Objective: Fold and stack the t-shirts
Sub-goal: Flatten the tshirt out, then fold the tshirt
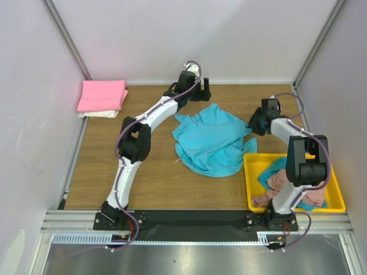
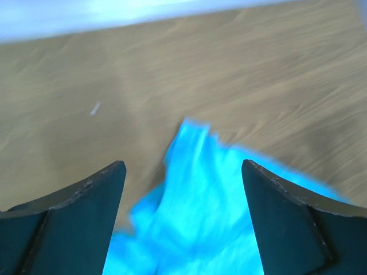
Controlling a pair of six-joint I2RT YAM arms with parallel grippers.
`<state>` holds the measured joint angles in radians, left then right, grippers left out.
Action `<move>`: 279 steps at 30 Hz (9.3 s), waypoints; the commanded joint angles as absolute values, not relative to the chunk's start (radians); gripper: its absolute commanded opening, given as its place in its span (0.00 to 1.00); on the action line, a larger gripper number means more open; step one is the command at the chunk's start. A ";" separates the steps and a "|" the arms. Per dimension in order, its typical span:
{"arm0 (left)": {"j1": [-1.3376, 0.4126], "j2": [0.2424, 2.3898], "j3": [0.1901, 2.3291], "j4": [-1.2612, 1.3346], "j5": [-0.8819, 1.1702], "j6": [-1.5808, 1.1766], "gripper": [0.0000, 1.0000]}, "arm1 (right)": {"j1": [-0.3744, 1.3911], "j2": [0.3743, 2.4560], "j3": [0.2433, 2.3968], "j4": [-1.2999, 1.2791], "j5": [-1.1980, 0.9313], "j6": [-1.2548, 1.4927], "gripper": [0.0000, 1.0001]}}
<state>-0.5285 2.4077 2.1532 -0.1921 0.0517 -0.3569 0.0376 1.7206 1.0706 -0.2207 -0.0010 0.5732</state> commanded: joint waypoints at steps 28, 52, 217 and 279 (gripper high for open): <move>-0.397 1.764 1.204 -0.222 0.070 -0.449 0.84 | 0.152 2.186 1.813 -0.332 -0.284 0.164 0.74; -0.400 1.789 1.218 -0.218 0.127 -0.459 0.85 | 0.209 2.266 1.804 -0.453 -0.120 0.015 0.18; -0.230 0.723 1.692 -0.682 -0.561 -0.113 0.00 | 0.084 0.848 1.816 -0.535 -0.281 0.147 0.00; -0.112 1.991 1.571 -0.005 -0.764 -0.126 0.00 | 0.008 2.118 1.715 0.101 -0.413 0.299 0.00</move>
